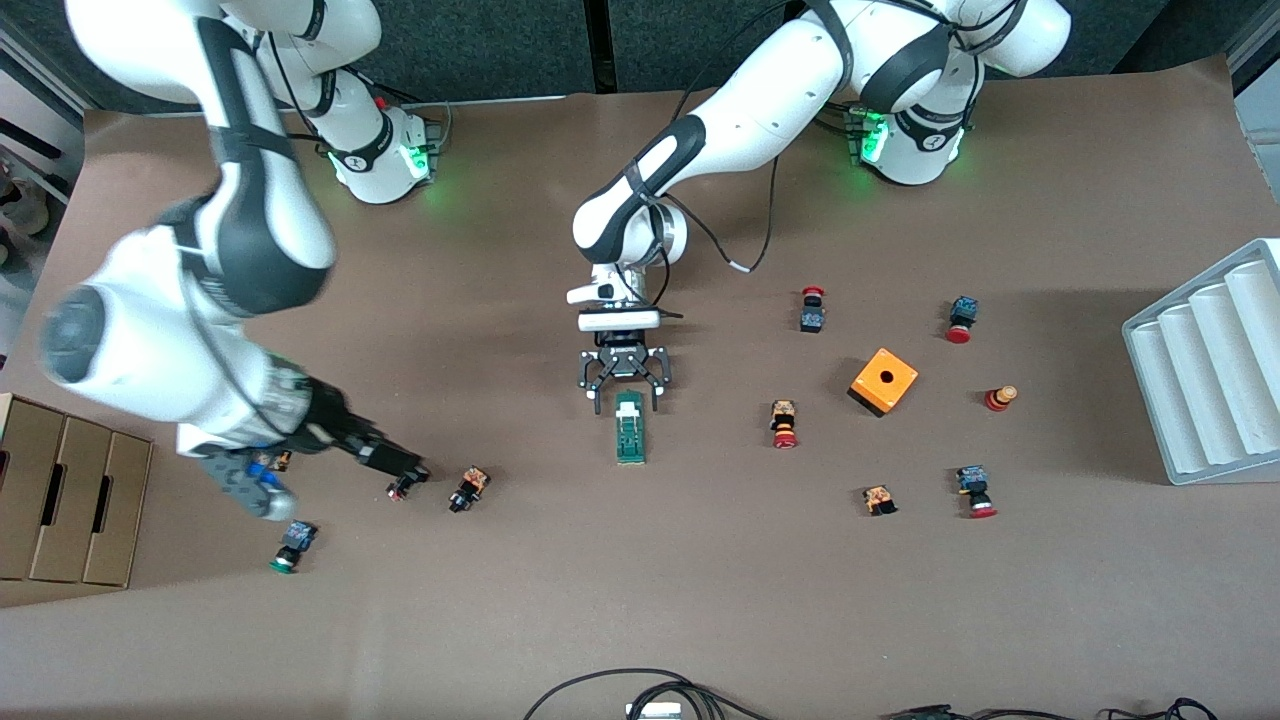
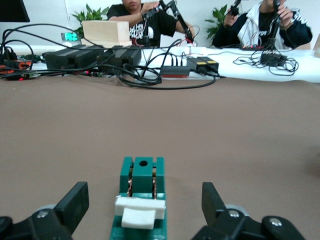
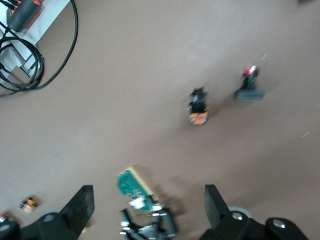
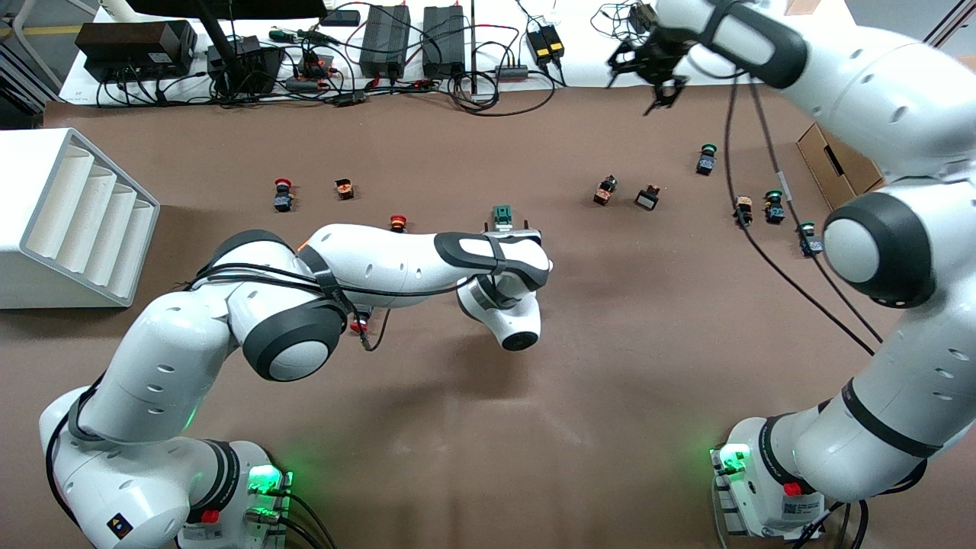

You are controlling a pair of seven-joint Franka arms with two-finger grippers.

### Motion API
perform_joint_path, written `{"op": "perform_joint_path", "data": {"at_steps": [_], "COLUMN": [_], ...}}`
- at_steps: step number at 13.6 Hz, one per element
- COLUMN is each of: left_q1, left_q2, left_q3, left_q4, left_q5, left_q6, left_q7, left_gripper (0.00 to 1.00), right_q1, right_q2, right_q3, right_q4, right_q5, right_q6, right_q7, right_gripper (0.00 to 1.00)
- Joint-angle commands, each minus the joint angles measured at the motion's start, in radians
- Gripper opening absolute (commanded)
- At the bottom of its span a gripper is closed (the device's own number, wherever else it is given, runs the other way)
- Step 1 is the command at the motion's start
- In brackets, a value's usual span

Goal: Close load switch with both arms
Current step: 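Reach the right gripper to the switch's white lever while the left gripper holds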

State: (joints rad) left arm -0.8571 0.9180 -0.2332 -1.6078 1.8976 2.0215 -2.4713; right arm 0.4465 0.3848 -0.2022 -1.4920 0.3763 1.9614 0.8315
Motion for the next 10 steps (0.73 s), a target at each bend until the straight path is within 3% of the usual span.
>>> {"op": "perform_joint_path", "data": {"at_steps": [1, 3, 6, 10], "left_q1": [-0.019, -0.019, -0.026, -0.031], "left_q2": [0.05, 0.059, 0.073, 0.078], "left_q3": [0.005, -0.005, -0.006, -0.037], "left_q4": [0.039, 0.035, 0.037, 0.037], "left_q5": [0.052, 0.055, 0.055, 0.051], "left_q6": [-0.053, -0.073, -0.09, -0.119], "left_q7": [-0.055, -0.058, -0.057, -0.054], "left_gripper": [1.0, 1.0, 1.0, 0.99], "right_q1": [0.084, 0.126, 0.136, 0.201], "right_q2": [0.064, 0.095, 0.129, 0.173], "right_q3": [-0.013, -0.01, 0.046, 0.046], "right_q4": [0.041, 0.041, 0.039, 0.038], "right_q5": [0.039, 0.041, 0.081, 0.102], "right_q6": [0.097, 0.16, 0.215, 0.272], "right_q7": [0.212, 0.346, 0.498, 0.622], "right_gripper": [0.99, 0.99, 0.99, 0.98]}}
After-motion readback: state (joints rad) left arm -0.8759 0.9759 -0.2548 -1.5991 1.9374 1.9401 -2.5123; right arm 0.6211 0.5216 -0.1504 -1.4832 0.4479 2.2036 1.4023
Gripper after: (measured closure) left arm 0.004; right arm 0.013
